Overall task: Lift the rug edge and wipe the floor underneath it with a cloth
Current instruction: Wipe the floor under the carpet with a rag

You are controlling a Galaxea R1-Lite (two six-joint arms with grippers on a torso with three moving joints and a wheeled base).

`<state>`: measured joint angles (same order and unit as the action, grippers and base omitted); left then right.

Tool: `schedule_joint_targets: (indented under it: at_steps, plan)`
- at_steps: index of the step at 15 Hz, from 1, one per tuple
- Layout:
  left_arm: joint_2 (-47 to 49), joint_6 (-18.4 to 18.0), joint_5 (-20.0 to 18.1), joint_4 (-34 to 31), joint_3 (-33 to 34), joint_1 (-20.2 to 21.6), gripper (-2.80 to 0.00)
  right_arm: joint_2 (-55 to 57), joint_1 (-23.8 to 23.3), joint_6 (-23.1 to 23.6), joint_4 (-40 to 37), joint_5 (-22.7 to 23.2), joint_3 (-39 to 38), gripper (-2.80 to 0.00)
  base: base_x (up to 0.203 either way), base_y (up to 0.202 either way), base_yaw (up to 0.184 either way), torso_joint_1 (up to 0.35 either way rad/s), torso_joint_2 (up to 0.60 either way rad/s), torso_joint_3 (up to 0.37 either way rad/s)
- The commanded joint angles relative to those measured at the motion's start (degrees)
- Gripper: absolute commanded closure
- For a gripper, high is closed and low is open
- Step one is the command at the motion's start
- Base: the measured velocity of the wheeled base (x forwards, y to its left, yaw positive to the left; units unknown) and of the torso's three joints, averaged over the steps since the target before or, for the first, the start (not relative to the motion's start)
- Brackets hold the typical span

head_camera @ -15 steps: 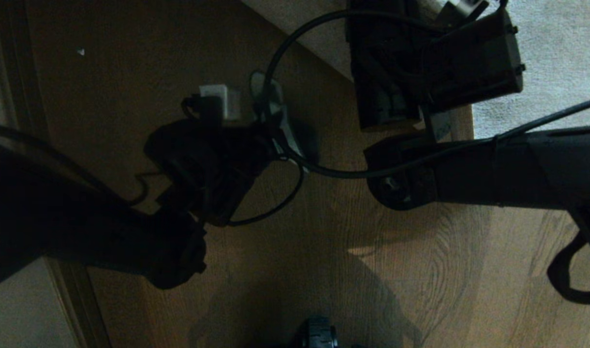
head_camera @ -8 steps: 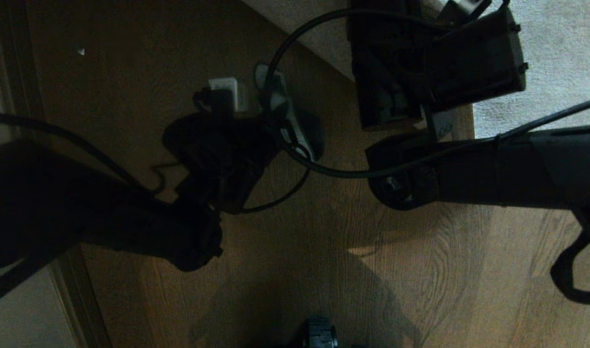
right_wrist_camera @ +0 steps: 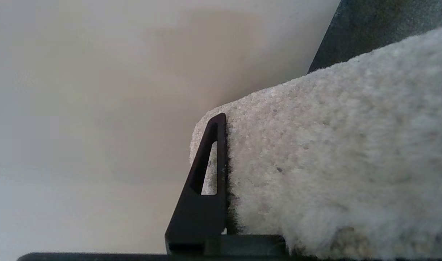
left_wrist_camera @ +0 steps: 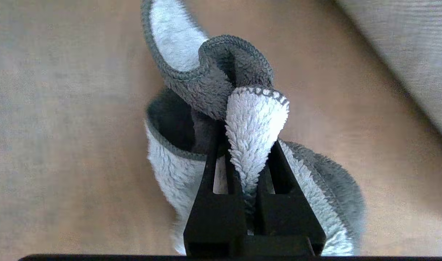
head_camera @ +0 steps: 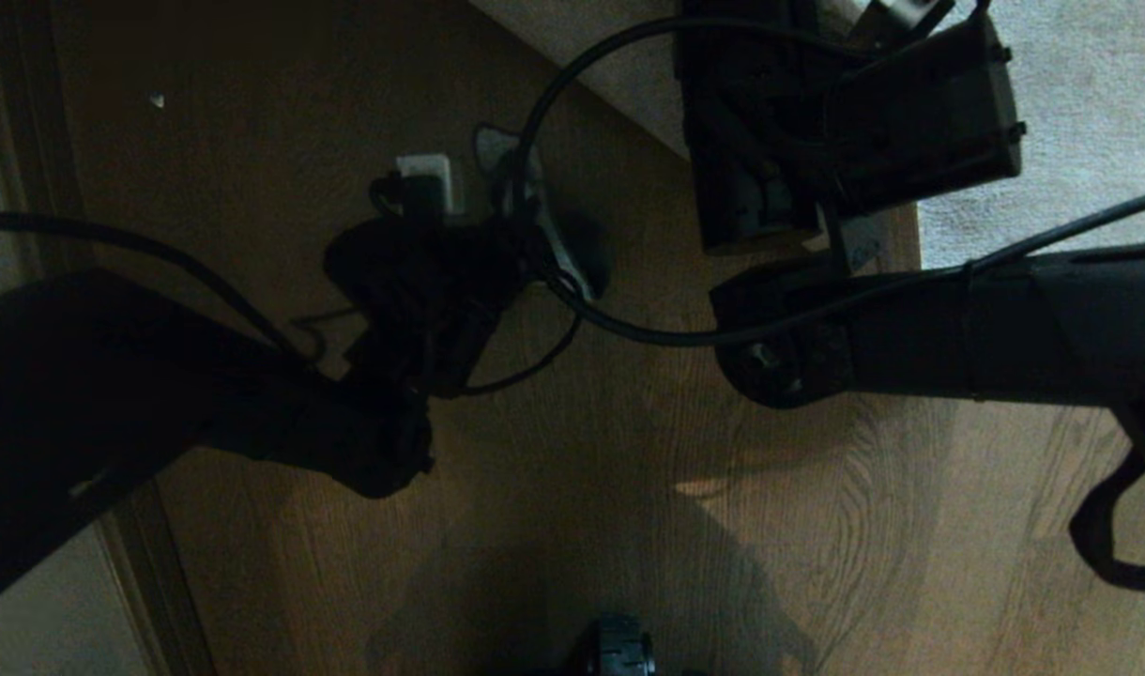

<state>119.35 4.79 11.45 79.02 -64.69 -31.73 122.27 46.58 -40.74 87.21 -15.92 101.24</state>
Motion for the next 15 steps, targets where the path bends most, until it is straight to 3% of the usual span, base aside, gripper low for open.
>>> schedule_joint_targets:
  at_steps: [1,15]
  plan:
    - [1.4,0.0,0.1,0.4,-1.3,2.1,0.00,0.2,0.0,-0.3,2.7,-0.1,-0.1,0.00,0.000,0.000,0.000,0.000,0.00,0.000]
    - [-1.2,-0.1,0.1,0.4,-2.8,11.2,0.00,0.4,0.1,-0.4,2.7,-0.1,-0.1,0.00,0.000,0.000,0.000,0.000,0.00,0.000]
